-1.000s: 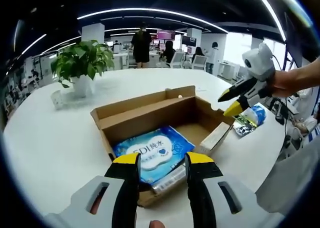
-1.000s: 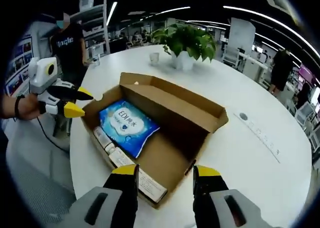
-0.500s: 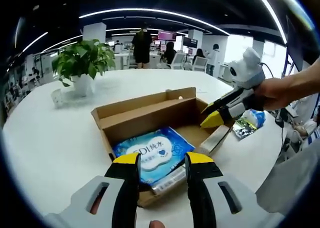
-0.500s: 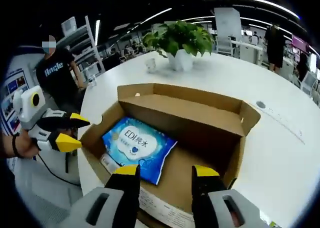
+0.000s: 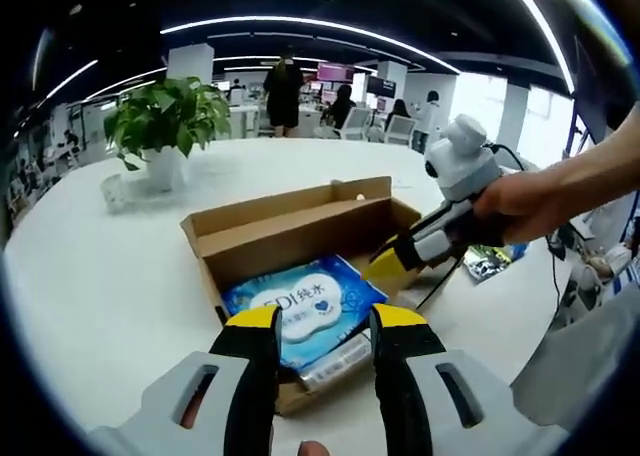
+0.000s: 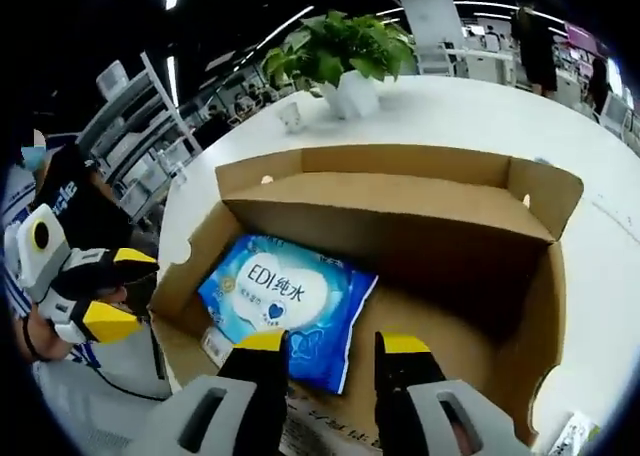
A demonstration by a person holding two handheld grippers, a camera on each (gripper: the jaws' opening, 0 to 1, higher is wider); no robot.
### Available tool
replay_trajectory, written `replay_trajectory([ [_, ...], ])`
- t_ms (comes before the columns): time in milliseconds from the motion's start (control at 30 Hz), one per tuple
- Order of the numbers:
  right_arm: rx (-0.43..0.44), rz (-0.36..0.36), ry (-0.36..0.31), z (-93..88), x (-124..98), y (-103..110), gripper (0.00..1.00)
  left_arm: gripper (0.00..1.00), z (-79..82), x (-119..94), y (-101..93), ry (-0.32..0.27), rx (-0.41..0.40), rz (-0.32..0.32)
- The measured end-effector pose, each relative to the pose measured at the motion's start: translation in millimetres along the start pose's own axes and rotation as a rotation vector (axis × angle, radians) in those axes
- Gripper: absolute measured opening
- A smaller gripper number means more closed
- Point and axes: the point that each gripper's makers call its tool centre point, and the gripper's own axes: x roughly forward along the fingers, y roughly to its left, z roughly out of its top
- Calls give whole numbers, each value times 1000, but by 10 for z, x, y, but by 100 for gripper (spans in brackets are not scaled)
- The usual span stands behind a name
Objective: Operate the shoe box by opening the lid, removing the specified soft item, and placing it in the target area until the item is outside and the box remains undamaged.
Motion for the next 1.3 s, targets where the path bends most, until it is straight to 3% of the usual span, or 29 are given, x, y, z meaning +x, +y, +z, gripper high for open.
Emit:
replay_trajectory([
  [400,23,6,73,-40,326,-28,21,35,-6,18,-24,5,-3,-12],
  [600,18,-11,84,-77,357,-64,0,35,-12,33,0,12,-9,-8],
  [733,-48,-28,111,-98,286,-73,0,35,-23,52,28,19,-15,-1],
  [1100,-66,-112,145,-135,64,-478,0,33,-86,130,25,67,-6,6],
  [1300,-98,-139,157,-145,73,-522,0,33,-50,265,59,109,-3,9],
])
